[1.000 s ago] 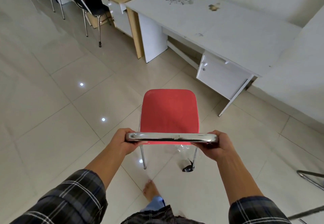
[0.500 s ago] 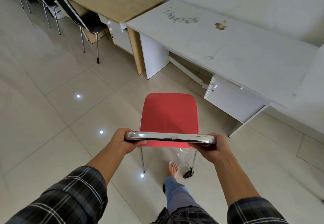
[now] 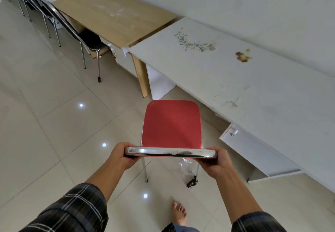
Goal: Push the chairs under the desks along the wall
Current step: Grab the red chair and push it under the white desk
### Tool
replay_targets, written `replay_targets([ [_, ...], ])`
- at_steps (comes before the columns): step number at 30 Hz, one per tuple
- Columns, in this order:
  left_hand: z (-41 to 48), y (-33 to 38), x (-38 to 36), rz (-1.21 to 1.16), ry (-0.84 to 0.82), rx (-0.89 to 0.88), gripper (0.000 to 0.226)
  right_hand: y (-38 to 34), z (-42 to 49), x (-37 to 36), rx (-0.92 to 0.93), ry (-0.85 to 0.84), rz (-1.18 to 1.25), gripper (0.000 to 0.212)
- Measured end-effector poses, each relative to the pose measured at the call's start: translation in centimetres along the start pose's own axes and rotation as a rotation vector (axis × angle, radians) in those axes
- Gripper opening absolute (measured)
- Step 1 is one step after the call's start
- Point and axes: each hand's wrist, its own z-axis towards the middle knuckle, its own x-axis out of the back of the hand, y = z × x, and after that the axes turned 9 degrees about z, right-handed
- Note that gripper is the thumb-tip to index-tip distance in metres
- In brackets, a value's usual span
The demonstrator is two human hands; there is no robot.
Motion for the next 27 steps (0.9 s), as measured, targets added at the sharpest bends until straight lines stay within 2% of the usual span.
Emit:
replay_targets([
  [8, 4.5, 8.3, -5.1, 0.073, -0.016, -0.005, 0.016, -2.2, 4.4, -6.7, 0.028, -0.008, 0.093, 0.028],
  [11, 6.5, 11.8, -6.8, 0.147, -0.015, -0.012, 0.015, -2.1, 5.6, -9.3, 0.06, 0.012, 0.124, 0.04],
  [15, 9.4, 17.5, -9.2, 0.237, -0.072, 0.01, 0.015, -1.6, 7.3, -13.6, 0.104, 0.045, 0.235, 0.035],
  [19, 12.0, 23.3, -11.0, 0.31, -0.096, 0.022, 0.017, -0.1, 9.0, -17.9, 0.13, 0.084, 0.33, 0.05],
  [25, 15.7, 30.8, -14.0, 0.414, -0.14, 0.038, 0.015, 1.1, 11.5, -24.5, 0.178, 0.118, 0.438, 0.04],
  [27, 16.5, 32.6, -15.5, 0.446, -0.157, 0.026, 0.015, 0.8, 12.3, -26.4, 0.186, 0.131, 0.47, 0.049],
])
